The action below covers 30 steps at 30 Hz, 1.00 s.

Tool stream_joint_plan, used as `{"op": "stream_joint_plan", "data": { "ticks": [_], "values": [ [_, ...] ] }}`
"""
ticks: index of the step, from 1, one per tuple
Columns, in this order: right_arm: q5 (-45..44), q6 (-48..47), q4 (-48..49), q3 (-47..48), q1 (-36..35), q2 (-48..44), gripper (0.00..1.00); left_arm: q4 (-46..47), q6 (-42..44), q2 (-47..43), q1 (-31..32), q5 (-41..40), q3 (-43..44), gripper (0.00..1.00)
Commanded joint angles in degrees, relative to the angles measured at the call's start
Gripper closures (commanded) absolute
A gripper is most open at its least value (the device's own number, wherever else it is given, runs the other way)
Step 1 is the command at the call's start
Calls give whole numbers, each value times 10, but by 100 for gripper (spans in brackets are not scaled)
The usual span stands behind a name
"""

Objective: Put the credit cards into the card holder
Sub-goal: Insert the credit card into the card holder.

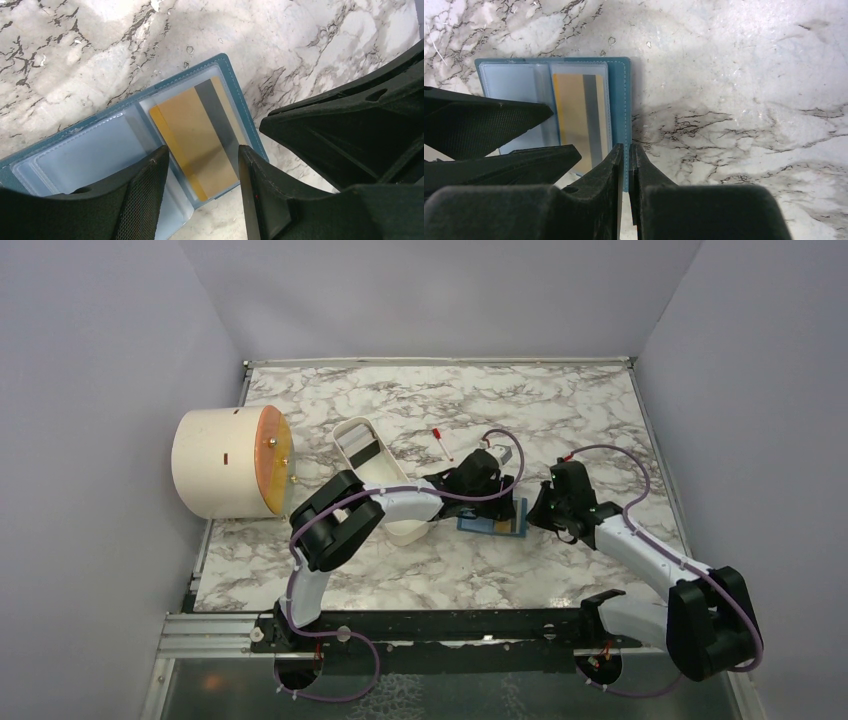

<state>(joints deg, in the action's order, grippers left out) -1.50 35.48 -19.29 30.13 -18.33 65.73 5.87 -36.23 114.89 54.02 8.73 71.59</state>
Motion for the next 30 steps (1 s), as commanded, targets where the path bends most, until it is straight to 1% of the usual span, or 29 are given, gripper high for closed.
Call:
{"op": "stream_joint_plan", "data": {
  "ticks": [1,4,7,15,19,24,30],
  "values": [
    [-10,2,11,10,-2,11,90,23,0,-8,2,21,-6,45],
    [0,3,32,1,-2,27,90,45,-9,3,1,35,-12,45],
    [15,3,54,-11,-2,40,91,42,-7,15,1,36,-6,47],
    [7,1,59,-13,-2,46,92,36,-3,28,1,44,7,47],
    [8,1,57,-14,-2,44,92,35,-3,5,1,29,3,46],
    [8,-1,57,-15,-2,45,92,1,10,-9,0,-9,12,43],
    [9,-1,59,-16,-2,47,92,9,4,5,-1,-5,7,43]
  ]
}}
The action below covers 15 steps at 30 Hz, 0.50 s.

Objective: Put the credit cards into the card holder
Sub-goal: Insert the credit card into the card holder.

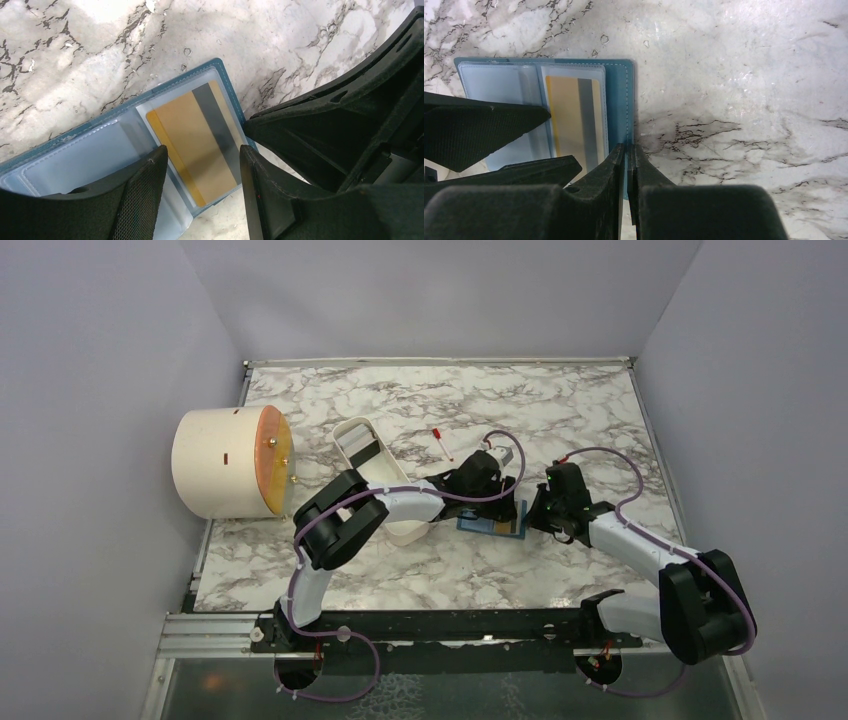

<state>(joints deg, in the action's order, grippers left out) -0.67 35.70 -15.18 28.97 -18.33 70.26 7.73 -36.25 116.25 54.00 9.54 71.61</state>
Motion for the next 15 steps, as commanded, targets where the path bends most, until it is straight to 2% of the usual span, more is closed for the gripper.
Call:
{"op": "stream_joint_plan", "data": {
  "ticks": [1,6,15],
  "values": [
    [2,-3,19,-5,-2,2,92,-8,3,-6,-1,-13,6,43],
    [3,-2,28,-13,-2,8,92,-2,-2,3,-2,-13,-1,43],
    [7,1,38,-17,-2,18,92,56,-54,17,0,35,-12,43]
  ]
}}
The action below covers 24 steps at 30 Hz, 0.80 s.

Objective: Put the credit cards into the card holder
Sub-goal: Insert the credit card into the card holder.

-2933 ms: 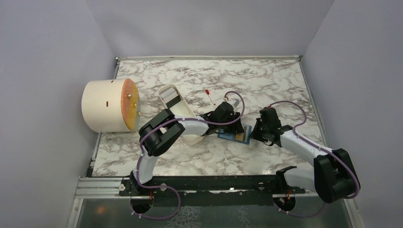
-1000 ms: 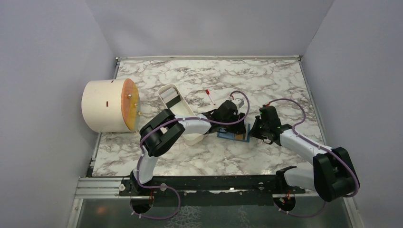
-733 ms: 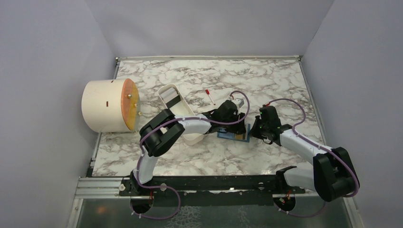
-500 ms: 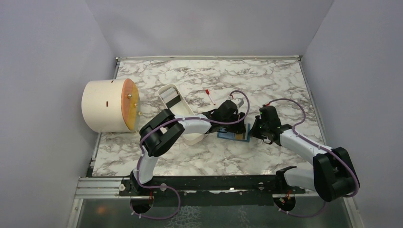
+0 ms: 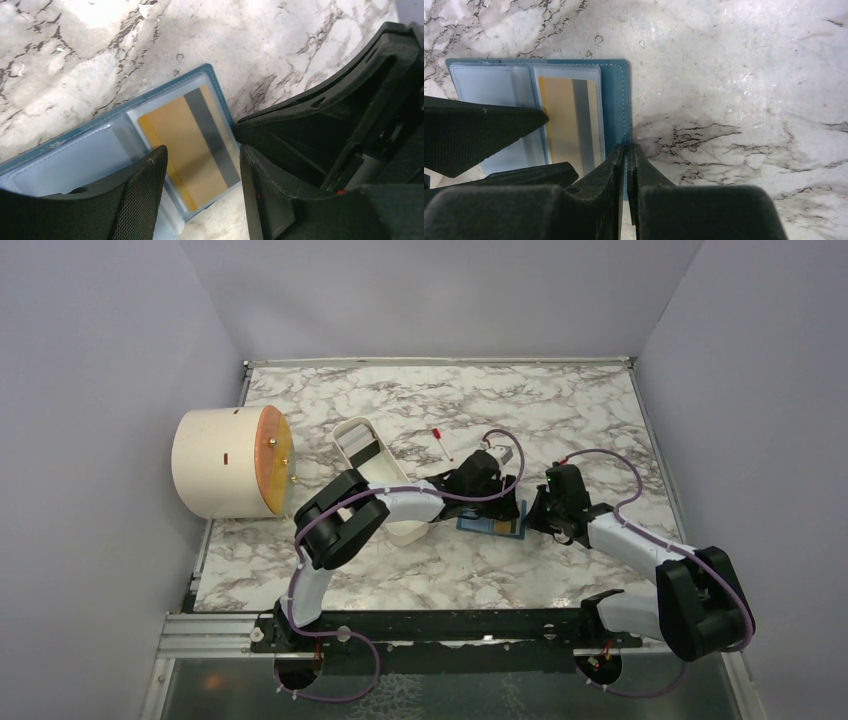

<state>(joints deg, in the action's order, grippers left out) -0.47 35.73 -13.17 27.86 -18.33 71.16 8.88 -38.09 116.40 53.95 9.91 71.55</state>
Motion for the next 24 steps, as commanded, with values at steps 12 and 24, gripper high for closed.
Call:
{"op": "stream_joint_plan", "data": {
  "ticks": [12,24],
  "values": [
    [7,-2,8,2,-2,-1,92,61,-67,-20,-2,38,-17,44],
    [8,-2,-3,10,-2,-13,92,-49,3,-39,-4,-34,15,38]
  ]
}}
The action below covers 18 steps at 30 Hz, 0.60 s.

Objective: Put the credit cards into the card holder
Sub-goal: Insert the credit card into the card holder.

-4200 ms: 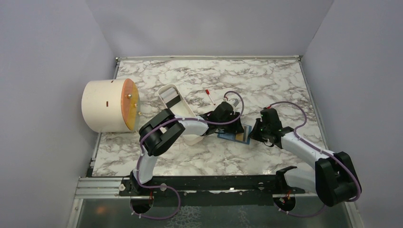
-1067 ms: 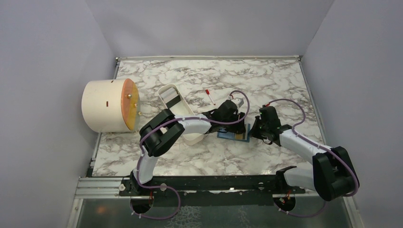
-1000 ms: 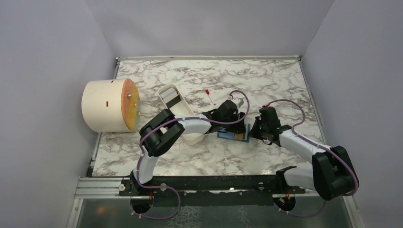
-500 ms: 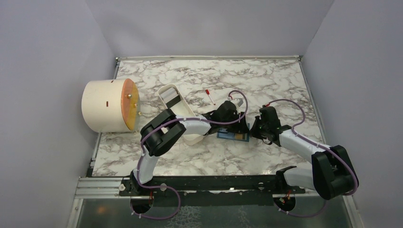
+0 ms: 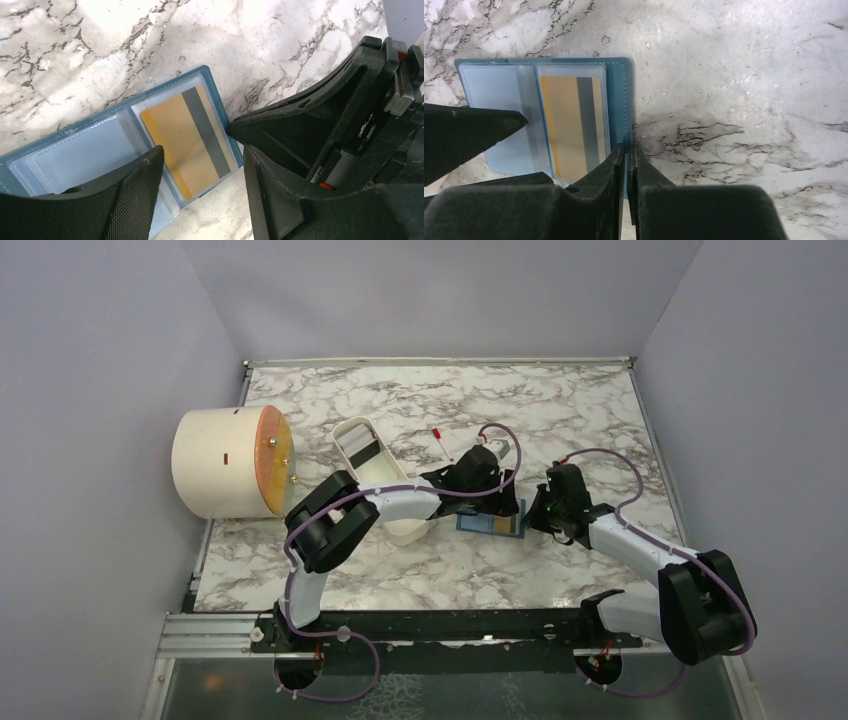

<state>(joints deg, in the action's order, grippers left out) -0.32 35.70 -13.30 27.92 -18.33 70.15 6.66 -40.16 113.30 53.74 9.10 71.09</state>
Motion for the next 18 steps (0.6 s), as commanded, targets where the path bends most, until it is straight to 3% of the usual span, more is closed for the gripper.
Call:
{"op": "stream_joint_plan", "data": {
  "ticks": [1,9,18],
  "values": [
    [7,-1,-1,8,-2,-3,92,-24,22,-2,-1,-19,22,38],
    [8,1,2,7,-2,-2,92,-18,1,24,-4,-3,20,37],
    [15,3,28,-10,-2,9,93,52,-54,48,-5,44,-13,38]
  ]
}}
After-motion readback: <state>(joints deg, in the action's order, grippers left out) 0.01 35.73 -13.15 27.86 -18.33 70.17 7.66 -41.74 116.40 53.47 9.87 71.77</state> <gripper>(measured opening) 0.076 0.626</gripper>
